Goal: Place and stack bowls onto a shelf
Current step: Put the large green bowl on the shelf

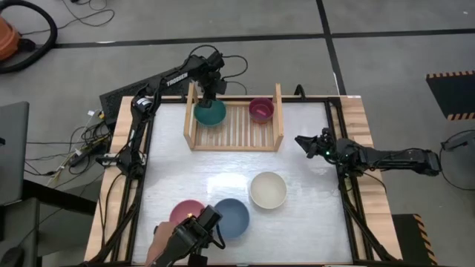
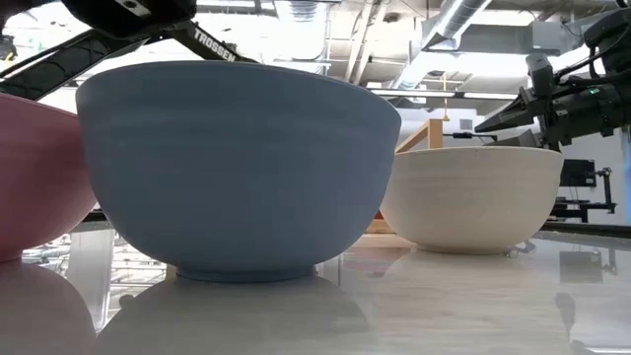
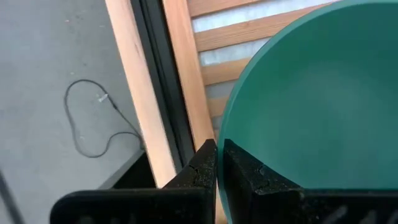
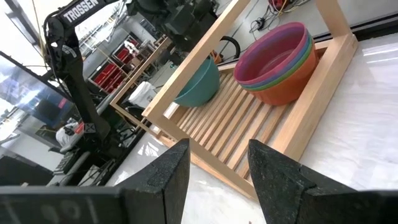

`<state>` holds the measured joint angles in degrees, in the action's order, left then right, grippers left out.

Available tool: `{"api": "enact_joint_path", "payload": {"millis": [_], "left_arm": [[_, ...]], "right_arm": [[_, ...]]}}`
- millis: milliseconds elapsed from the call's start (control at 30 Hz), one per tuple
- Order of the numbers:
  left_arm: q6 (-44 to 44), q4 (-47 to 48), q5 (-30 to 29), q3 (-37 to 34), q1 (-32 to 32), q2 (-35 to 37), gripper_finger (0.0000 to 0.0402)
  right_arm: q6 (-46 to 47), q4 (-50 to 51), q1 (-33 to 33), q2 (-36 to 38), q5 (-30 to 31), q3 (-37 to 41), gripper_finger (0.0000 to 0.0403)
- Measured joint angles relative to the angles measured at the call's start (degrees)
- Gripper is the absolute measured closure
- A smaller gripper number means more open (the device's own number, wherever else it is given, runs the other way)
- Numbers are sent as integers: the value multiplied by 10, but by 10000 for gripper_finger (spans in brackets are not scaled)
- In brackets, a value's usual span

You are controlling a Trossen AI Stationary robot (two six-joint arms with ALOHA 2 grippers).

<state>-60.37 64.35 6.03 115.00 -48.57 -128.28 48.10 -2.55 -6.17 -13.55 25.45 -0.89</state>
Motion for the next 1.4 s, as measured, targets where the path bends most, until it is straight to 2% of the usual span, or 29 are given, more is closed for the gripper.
{"api": "enact_joint_path", "payload": {"millis": [367, 600, 867, 1400], "left_arm": [[-13, -23, -62, 0, 3, -2, 396], [-14, -58, -101, 0, 5, -4, 342], [-5, -59, -100, 0, 8, -4, 297], [11, -44, -126, 0, 16, -3, 291]], "right_arm": [[-1, 0, 0, 0, 0, 0, 214], [-1, 0, 0, 0, 0, 0, 214], [-1, 0, 0, 0, -1, 0, 214], [-1, 0, 0, 0, -1, 0, 214]]}}
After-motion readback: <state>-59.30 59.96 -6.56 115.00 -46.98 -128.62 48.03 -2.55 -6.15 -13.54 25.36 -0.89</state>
